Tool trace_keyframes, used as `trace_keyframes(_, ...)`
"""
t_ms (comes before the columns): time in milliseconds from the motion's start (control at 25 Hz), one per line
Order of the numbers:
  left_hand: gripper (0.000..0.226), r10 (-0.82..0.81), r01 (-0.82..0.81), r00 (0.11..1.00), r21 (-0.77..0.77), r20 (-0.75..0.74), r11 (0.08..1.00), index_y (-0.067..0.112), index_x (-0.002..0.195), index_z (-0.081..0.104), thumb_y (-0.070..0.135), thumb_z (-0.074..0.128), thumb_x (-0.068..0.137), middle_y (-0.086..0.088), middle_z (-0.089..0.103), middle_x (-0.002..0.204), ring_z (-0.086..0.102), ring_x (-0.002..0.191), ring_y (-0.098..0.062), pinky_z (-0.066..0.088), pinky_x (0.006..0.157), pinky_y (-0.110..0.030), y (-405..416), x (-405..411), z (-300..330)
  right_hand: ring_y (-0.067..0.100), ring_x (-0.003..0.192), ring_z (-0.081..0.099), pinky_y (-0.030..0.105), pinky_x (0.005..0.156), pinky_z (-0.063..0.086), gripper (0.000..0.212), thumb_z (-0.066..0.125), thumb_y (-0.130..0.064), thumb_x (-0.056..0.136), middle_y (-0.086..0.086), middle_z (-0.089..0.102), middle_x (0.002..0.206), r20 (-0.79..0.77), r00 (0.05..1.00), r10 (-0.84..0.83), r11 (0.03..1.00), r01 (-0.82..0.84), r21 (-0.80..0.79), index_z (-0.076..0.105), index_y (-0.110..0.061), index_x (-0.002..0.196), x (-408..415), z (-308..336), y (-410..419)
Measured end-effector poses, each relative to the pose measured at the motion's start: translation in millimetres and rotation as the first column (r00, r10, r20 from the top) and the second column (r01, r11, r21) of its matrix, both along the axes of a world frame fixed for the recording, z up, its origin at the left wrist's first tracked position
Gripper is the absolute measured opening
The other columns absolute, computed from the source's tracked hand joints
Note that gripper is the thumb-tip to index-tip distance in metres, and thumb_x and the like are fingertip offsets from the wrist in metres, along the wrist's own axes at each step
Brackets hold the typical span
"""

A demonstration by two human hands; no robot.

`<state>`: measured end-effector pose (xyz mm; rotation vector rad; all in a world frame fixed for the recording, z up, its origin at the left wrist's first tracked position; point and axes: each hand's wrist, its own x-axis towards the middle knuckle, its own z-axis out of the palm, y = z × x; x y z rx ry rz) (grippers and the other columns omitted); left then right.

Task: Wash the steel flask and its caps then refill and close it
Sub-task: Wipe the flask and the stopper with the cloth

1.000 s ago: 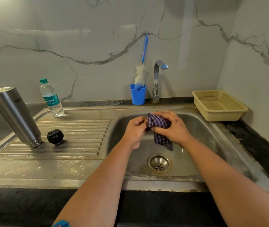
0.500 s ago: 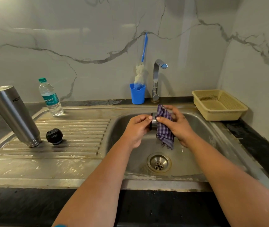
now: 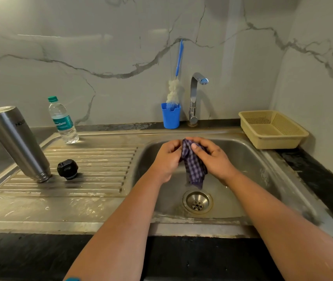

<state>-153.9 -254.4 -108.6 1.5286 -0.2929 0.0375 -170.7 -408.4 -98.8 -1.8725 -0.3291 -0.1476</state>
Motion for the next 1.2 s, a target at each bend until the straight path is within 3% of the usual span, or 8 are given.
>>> trace_keyframes(160, 0.013, -0.097, 0.017, 0.978, 0.395, 0.183, 0.919, 0.007, 0.099, 0.068, 0.008, 0.055, 0.099, 0.002, 0.068, 0.089, 0.062, 0.087, -0.009, 0.048, 0.089, -0.031, -1.0, -4.2, -1.6, 0.028, 0.103, 0.064, 0.042, 0.093, 0.051, 0.036, 0.050, -0.042, 0.096, 0.015, 0.068, 0.112, -0.438, 0.898, 0.026, 0.946, 0.120, 0.302, 0.065, -0.015, 0.114, 2.9, 13.7, -11.2)
trace_keyframes(280, 0.013, -0.176, 0.103, 0.966, 0.340, 0.189, 0.935, 0.007, 0.098, 0.066, 0.005, 0.053, 0.100, 0.005, 0.065, 0.087, 0.059, 0.082, -0.001, 0.046, 0.081, -0.018, -1.2, -11.4, 2.0, 0.034, 0.086, 0.070, 0.043, 0.072, 0.059, 0.046, 0.050, -0.033, 0.092, 0.027, 0.068, 0.101, -0.624, 0.744, 0.237, 0.846, 0.158, 0.510, 0.055, -0.001, 0.125, -4.9, 21.6, -33.0)
trace_keyframes(400, 0.015, -0.214, 0.188, 0.971, 0.213, 0.105, 0.959, 0.006, 0.106, 0.066, 0.002, 0.052, 0.099, -0.001, 0.067, 0.095, 0.061, 0.089, -0.005, 0.048, 0.085, -0.020, 1.0, -11.4, 4.9, 0.021, 0.058, 0.070, 0.030, 0.048, 0.056, 0.045, 0.040, -0.032, 0.101, 0.018, 0.068, 0.075, -0.579, 0.799, 0.162, 0.822, 0.215, 0.527, 0.048, -0.002, 0.134, -6.2, 17.4, -39.8)
trace_keyframes(560, 0.011, -0.080, 0.081, 0.994, 0.007, -0.071, 0.997, 0.008, 0.100, 0.070, 0.006, 0.059, 0.096, -0.009, 0.068, 0.094, 0.061, 0.096, -0.023, 0.047, 0.098, -0.042, -4.4, -7.9, -0.4, 0.020, 0.105, 0.062, 0.042, 0.097, 0.048, 0.040, 0.051, -0.059, 0.089, 0.005, 0.067, 0.111, -0.334, 0.942, -0.026, 0.993, 0.063, 0.100, 0.067, -0.029, 0.110, 3.7, 16.5, -27.6)
trace_keyframes(680, 0.012, -0.020, 0.017, 0.999, -0.064, -0.050, 0.998, 0.001, 0.100, 0.067, 0.005, 0.055, 0.098, -0.017, 0.063, 0.095, 0.056, 0.095, -0.028, 0.046, 0.092, -0.042, -4.4, -4.1, -5.8, 0.012, 0.117, 0.040, 0.035, 0.105, 0.037, 0.043, 0.061, -0.052, 0.086, 0.000, 0.036, 0.129, -0.021, 0.996, -0.092, 0.984, 0.088, -0.156, 0.050, -0.042, 0.126, 4.9, 8.0, -18.2)
trace_keyframes(920, 0.013, 0.015, -0.023, 0.998, -0.134, -0.060, 0.991, 0.002, 0.096, 0.066, 0.004, 0.053, 0.099, -0.009, 0.066, 0.086, 0.062, 0.084, -0.017, 0.052, 0.084, -0.031, -8.8, -7.6, -2.0, 0.016, 0.105, 0.056, 0.028, 0.084, 0.046, 0.052, 0.068, -0.060, 0.075, -0.005, 0.058, 0.105, -0.041, 0.927, -0.373, 0.927, 0.374, 0.024, 0.051, -0.025, 0.109, 0.6, -1.5, 0.1)
trace_keyframes(1040, 0.017, 0.138, -0.208, 0.961, -0.300, -0.239, 0.931, 0.005, 0.090, 0.069, 0.005, 0.055, 0.099, -0.009, 0.069, 0.086, 0.064, 0.086, -0.020, 0.054, 0.086, -0.035, -13.7, -5.1, -3.3, 0.021, 0.119, 0.051, 0.044, 0.099, 0.046, 0.050, 0.047, -0.067, 0.086, -0.001, 0.058, 0.124, -0.154, 0.961, -0.230, 0.969, 0.211, -0.132, 0.046, -0.038, 0.128, 4.3, -15.6, 13.0)
trace_keyframes(1200, 0.015, 0.109, -0.191, 0.957, -0.302, -0.269, 0.934, 0.005, 0.092, 0.068, 0.006, 0.056, 0.099, -0.012, 0.069, 0.090, 0.065, 0.090, -0.022, 0.055, 0.090, -0.037, -13.4, -5.8, 2.8, 0.017, 0.116, 0.055, 0.047, 0.100, 0.047, 0.041, 0.052, -0.056, 0.090, -0.006, 0.057, 0.126, -0.210, 0.977, -0.021, 0.983, 0.058, 0.172, 0.044, -0.044, 0.129, 5.4, -15.4, 13.0)
